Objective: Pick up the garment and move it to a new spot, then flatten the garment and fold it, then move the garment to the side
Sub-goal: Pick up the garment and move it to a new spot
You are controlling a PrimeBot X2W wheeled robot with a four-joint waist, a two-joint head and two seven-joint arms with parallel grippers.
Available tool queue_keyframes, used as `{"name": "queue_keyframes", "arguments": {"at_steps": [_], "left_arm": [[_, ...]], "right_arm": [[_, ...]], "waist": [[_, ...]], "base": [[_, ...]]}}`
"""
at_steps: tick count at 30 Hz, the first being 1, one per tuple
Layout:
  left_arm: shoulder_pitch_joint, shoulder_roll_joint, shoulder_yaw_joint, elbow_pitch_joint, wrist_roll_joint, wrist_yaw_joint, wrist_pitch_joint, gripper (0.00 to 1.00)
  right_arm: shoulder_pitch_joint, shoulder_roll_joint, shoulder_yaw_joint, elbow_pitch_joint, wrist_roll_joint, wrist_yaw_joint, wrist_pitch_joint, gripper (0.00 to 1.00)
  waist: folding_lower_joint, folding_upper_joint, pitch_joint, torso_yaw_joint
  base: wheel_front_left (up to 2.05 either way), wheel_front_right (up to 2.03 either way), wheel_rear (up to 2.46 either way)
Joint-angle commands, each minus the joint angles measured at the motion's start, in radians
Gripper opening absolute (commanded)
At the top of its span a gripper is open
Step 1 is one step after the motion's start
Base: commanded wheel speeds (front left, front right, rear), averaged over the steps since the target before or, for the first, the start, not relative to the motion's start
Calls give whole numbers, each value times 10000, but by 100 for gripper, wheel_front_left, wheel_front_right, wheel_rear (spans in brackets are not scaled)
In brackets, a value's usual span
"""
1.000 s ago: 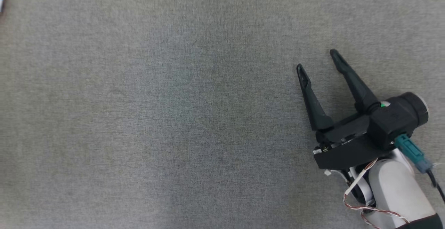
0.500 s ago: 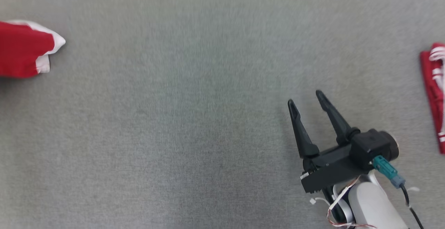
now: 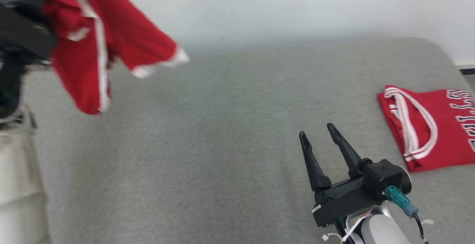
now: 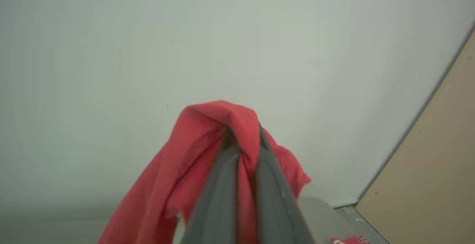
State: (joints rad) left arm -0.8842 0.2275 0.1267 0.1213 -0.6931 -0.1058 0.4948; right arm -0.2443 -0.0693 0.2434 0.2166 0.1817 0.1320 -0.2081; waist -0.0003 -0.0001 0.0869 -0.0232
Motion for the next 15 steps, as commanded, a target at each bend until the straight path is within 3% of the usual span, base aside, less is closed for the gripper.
{"name": "queue_keyframes", "arguments": {"at_steps": [1, 9, 12, 15], "left_arm": [[213, -106, -88, -65, -142, 0, 49, 0], [1494, -1465, -1360, -638, -659, 151, 195, 0], [2160, -1627, -1717, -213, -560, 211, -289, 0], [2863, -1597, -2331, 561, 208, 110, -922, 0]], "right_arm": [[95, 12, -13, 1, -11, -30, -1, 100], [147, 76, -60, -263, -76, -28, 124, 100], [68, 85, -65, -338, -79, -30, 144, 100], [4, 100, -87, -396, -84, -28, 154, 100]], "waist": [[3, 1, -662, -922], [3, 1, -374, -2210], [3, 1, -154, -2584], [3, 1, 67, -2877]], "base": [[0, 0, 0], [0, 0, 0], [0, 0, 0], [0, 0, 0]]}}
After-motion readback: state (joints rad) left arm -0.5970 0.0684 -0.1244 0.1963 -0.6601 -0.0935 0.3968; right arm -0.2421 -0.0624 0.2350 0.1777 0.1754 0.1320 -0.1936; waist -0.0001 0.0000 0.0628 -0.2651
